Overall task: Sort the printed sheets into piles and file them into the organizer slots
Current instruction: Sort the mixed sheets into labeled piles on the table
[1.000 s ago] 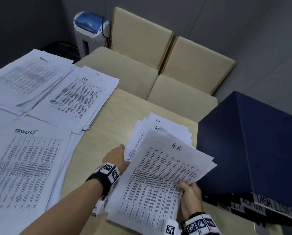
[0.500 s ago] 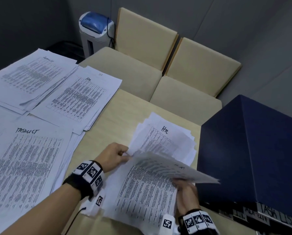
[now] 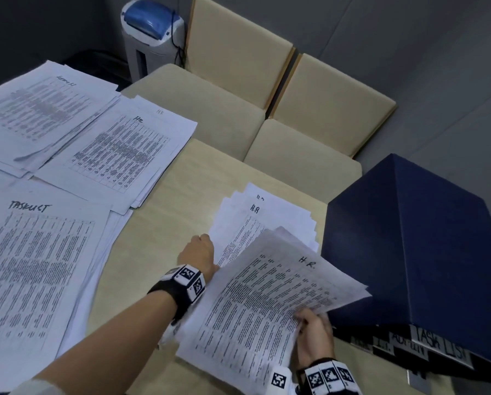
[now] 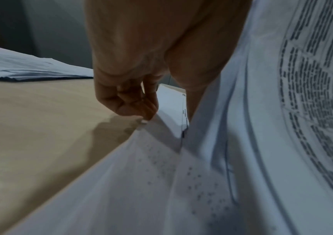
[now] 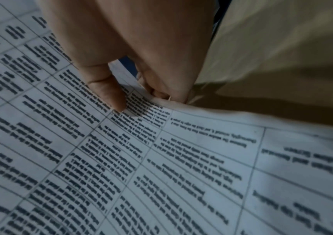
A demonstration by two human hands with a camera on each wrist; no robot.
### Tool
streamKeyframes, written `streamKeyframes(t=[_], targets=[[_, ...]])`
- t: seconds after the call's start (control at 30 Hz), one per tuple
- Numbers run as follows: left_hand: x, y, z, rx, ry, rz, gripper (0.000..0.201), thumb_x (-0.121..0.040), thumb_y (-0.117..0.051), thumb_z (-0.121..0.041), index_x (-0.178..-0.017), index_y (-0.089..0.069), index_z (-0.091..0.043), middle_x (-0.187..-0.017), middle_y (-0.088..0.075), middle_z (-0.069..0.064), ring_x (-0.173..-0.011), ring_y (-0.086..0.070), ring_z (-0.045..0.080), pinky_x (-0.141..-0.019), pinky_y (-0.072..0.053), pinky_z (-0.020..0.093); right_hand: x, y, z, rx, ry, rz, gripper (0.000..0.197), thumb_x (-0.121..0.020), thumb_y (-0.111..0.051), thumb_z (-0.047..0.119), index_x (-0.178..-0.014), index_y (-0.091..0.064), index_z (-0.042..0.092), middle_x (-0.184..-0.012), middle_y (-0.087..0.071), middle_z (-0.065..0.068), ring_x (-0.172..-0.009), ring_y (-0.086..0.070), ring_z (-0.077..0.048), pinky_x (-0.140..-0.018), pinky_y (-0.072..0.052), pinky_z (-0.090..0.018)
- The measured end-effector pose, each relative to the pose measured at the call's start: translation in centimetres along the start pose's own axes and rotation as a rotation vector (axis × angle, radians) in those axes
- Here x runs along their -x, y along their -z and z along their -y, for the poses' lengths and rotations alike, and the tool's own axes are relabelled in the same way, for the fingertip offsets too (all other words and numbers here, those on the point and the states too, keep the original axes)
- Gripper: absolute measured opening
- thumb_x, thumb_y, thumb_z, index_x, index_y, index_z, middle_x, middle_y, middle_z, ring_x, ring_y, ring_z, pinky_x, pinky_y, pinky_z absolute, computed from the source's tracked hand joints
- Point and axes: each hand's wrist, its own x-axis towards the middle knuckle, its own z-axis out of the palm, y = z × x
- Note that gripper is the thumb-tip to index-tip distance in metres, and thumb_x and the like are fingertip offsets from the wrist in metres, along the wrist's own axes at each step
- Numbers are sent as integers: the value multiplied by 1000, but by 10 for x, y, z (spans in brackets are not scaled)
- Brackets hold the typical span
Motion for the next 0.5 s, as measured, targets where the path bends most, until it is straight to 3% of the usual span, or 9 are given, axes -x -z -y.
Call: streamKeyframes(t=[0.1,0.17,0.27,0.33,0.37,0.43,0.47,0.5], targets=[[1,4,1,-7,-61,35,23,-92,-61,-28,-107,-58,-11,-105,-61,10,-94,-60,28,-73,-44,32,-1,2,3,74,-41,26,23,-82,-46,-18,-86,-57,1,-92,-64,-17,-84,-62,-33,-71,-50,-39],[5,8,5,81,-110,-32,7,-90,-59,-24,-85,-62,-21,-86,-64,1,-83,-62,25,-61,-40,27,-3,2,4,113,-30,35,24,-82,-44,-19,-79,-56,1,-86,-62,-16,-79,-59,-32,-70,-48,-38],[6,11,20,410,-151,-45,29,-83,-58,-8,-68,-73,-27,-57,-63,-15,-59,-59,9,-58,-42,22,-4,1,6,154,0,57,18,-82,-50,-18,-85,-61,-4,-80,-68,-16,-81,-64,-35,-69,-49,-38],[10,16,30,687,-204,-33,52,-77,-58,11,-53,-72,-34,-54,-66,-17,-55,-61,-1,-62,-48,18,-8,1,2,136,22,56,18,-81,-61,-12,-97,-66,-6,-84,-73,-18,-86,-68,-37,-71,-53,-39],[12,19,33,766,-225,-11,56,-75,-58,16,-52,-71,-33,-54,-66,-16,-55,-61,-4,-62,-47,14,-7,-1,0,133,21,68,20,-79,-69,-4,-100,-67,-6,-90,-73,-22,-89,-68,-40,-76,-55,-44],[18,23,37,815,-238,52,47,-72,-60,17,-68,-73,-28,-58,-68,-16,-58,-60,-6,-60,-45,11,-11,-3,-5,155,9,76,51,-63,-88,25,-99,-69,-5,-101,-71,-26,-99,-66,-44,-88,-55,-53],[19,22,39,848,-228,91,43,-71,-62,16,-77,-72,-25,-63,-69,-16,-63,-62,-6,-61,-47,11,-12,-3,-7,194,11,117,60,-55,-92,36,-96,-70,-1,-101,-73,-21,-102,-67,-41,-88,-57,-50],[21,22,40,890,-212,124,42,-71,-63,15,-82,-70,-25,-69,-71,-15,-70,-64,-5,-64,-50,13,-10,-5,-6,248,29,132,52,-58,-91,37,-94,-70,4,-97,-74,-15,-101,-68,-36,-85,-58,-45]])
